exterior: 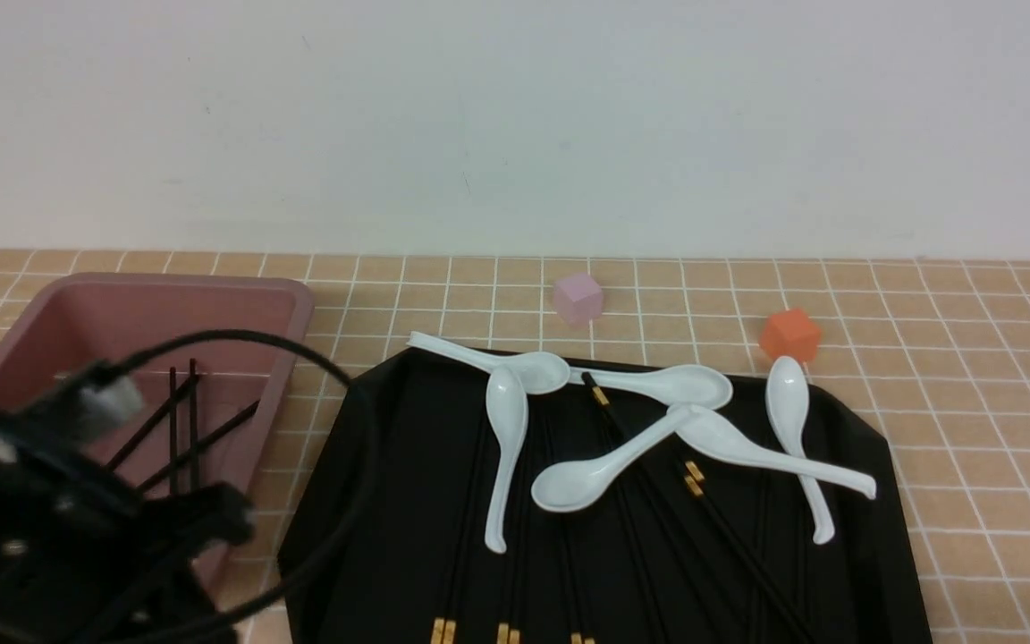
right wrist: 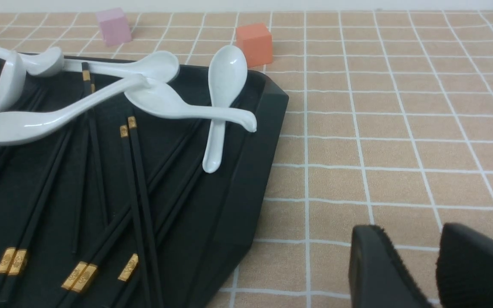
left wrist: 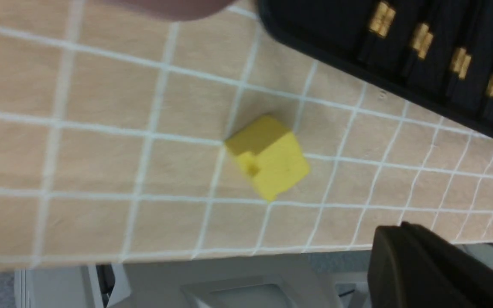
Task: On brown tablecloth take chopsticks from black tray and put them in box.
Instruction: 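Reach over to the black tray and grasp a pair of chopsticks with the left gripper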
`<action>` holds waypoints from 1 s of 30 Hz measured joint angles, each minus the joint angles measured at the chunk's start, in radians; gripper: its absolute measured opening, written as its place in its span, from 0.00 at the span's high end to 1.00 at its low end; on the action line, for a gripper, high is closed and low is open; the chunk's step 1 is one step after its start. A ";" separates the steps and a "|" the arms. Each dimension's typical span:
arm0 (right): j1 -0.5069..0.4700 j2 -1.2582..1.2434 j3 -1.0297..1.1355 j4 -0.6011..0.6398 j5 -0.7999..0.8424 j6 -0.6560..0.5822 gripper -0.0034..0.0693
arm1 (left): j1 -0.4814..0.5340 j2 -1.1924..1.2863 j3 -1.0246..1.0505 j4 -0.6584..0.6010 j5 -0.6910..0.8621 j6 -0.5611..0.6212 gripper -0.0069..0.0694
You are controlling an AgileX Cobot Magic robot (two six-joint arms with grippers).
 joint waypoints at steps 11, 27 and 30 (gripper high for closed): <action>0.000 0.000 0.000 0.000 0.000 0.000 0.62 | -0.315 0.273 -0.181 0.266 -0.113 -0.298 0.92; 0.000 0.000 0.000 0.000 0.000 0.000 0.62 | -0.434 0.661 -0.490 0.537 -0.118 -0.444 0.38; 0.000 0.000 0.000 0.000 0.000 0.000 0.62 | -0.434 0.699 -0.512 0.549 -0.125 -0.444 0.36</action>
